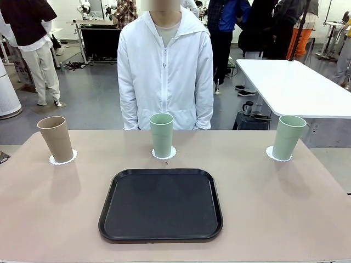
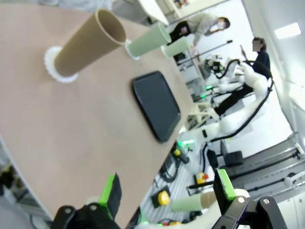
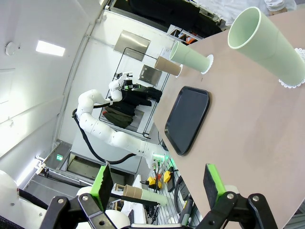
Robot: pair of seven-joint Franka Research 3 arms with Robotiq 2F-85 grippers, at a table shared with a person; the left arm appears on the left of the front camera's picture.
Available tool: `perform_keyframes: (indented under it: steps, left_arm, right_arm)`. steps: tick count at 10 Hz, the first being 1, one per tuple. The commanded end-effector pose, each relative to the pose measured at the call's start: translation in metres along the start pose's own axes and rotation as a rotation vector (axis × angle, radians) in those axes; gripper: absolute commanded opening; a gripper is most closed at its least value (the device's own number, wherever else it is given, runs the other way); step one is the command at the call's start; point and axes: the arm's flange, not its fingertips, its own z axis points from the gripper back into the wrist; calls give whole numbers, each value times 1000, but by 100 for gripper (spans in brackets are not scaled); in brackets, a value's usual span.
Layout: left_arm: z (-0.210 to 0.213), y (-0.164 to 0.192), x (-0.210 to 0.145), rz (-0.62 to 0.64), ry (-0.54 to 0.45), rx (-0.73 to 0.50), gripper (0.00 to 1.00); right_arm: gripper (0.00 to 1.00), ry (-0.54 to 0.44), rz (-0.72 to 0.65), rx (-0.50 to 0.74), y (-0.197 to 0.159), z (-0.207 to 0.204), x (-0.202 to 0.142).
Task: Place coasters on the table and set cups on them.
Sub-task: Take one Reusable plastic cup from the Flat Tray and place it on a coaster set by the human.
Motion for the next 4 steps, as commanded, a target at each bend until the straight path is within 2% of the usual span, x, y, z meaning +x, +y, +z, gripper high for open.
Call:
perform_keyframes:
  steps: [1,4]
  left_arm:
    - [0,-2,-2,3,-5,-3,100]
    - [0,-2,-2,3,-5,-3,100]
  right_arm:
    - [100,2,-3,-1,0,-1,0]
    - [100,2,-3,-1,0,-1,0]
